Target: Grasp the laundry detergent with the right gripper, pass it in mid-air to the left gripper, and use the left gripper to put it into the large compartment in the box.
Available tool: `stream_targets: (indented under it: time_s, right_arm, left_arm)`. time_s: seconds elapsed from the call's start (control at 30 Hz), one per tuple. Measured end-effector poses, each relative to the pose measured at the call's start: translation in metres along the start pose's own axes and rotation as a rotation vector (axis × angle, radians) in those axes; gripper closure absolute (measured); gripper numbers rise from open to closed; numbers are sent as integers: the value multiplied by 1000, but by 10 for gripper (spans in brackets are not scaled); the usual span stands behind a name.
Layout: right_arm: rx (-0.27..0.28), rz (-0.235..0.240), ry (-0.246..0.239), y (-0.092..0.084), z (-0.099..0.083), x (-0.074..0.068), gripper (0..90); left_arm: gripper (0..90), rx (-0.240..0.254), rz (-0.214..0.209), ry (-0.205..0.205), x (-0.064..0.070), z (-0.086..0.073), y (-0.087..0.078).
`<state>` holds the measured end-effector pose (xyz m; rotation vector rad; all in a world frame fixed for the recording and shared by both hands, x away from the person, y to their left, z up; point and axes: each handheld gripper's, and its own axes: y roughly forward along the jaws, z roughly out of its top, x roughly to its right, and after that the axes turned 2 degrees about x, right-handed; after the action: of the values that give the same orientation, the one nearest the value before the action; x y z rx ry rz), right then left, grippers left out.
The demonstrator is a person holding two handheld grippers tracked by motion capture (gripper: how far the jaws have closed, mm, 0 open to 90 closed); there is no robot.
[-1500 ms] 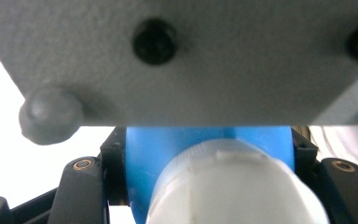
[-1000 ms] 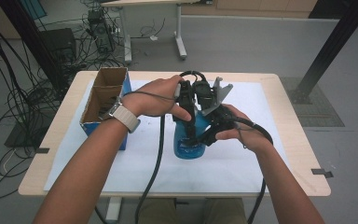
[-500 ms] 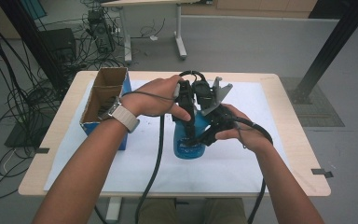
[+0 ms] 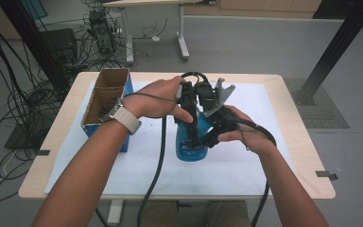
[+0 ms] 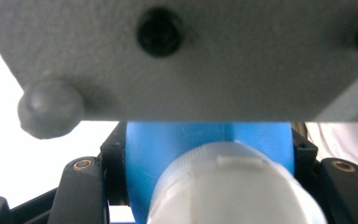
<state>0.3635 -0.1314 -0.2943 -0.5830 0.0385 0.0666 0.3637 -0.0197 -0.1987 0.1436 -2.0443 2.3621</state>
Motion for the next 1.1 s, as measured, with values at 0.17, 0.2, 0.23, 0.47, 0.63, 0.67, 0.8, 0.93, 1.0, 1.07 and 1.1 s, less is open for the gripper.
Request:
stream_targets:
  time_s: [0.17,0.2,0.23,0.47,0.63,0.67,0.8,0.93,1.0,1.07,1.1]
  right_arm:
    - [2,0,5,0,0,0,437]
    - [1,-2,3,0,0,0,437]
    - [4,0,2,0,0,0,437]
    - [7,-2,6,-2,0,0,437]
    - [2,-1,9,-2,0,0,437]
    - [-1,-10,15,-3,0,-1,437]
    - [5,1,1,-2,0,0,437]
    - [5,1,1,-3,1,-1,437]
    - [2,1,6,-3,0,-1,436]
    - [2,-1,6,-3,0,-1,436]
    - [2,-2,6,-3,0,-1,437]
  left_arm:
    - [380,1,-3,2,0,0,0]
    - [380,1,-3,2,-1,0,0]
    - [379,3,-4,1,-1,0,0]
    - [379,13,-4,-1,-1,1,-1]
    - [379,11,-3,-1,0,1,-1]
    - [379,12,-2,0,0,1,-2]
    - [379,11,-3,-2,0,1,-2]
    - [379,15,-3,-2,0,0,-2]
    - [379,14,-6,-2,0,0,-2]
    - [379,14,-5,-3,0,1,-2]
    - [379,14,-5,-2,0,1,-2]
